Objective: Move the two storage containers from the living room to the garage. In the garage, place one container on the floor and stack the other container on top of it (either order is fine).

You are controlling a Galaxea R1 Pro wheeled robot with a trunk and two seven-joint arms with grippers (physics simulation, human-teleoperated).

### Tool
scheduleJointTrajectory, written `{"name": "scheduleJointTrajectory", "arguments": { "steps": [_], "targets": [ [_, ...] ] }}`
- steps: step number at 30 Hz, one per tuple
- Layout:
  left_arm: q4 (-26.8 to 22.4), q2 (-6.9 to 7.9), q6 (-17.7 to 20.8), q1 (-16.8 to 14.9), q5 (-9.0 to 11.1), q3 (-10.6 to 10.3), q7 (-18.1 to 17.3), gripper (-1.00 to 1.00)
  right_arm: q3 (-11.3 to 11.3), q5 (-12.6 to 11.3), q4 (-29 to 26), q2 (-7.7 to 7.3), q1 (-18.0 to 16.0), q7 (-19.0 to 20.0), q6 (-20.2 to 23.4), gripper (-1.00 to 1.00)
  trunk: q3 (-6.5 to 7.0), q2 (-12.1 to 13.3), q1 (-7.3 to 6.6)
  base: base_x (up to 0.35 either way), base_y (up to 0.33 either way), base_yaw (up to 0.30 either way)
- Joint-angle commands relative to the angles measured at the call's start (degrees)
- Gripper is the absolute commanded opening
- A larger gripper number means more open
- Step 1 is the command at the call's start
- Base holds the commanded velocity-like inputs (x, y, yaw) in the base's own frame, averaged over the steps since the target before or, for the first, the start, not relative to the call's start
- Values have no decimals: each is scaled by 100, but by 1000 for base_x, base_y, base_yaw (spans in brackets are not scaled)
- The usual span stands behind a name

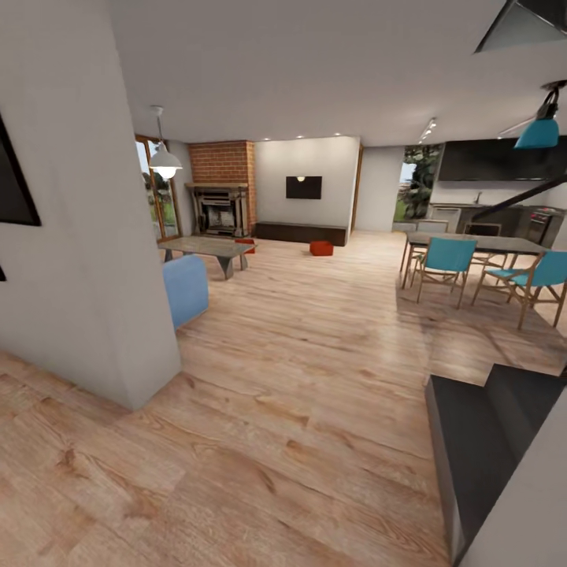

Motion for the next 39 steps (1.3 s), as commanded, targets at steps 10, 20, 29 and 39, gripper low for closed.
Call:
{"name": "scheduleJointTrajectory", "arguments": {
  "steps": [10, 20, 29, 39],
  "targets": [
    [-2, -1, 11, -1, 14, 19, 6, 100, 51, -53, 17, 4, -7, -5, -31, 100, -5, -2, 3, 325, 142, 0],
    [-2, 3, 40, -1, 14, 11, 6, 100, 38, -78, 17, 22, -7, -8, -38, 100, -5, -2, 3, 326, 64, -16],
    [-2, 2, 43, -1, 14, 11, 6, 100, 33, -84, 17, 37, -7, -14, -39, 100, -5, -2, 3, 326, 3, -240],
    [-2, 5, 43, -1, 22, 10, 6, 100, 38, -80, 17, 15, -7, -14, -39, 100, -5, -2, 3, 326, 0, -201]
  ]
}}
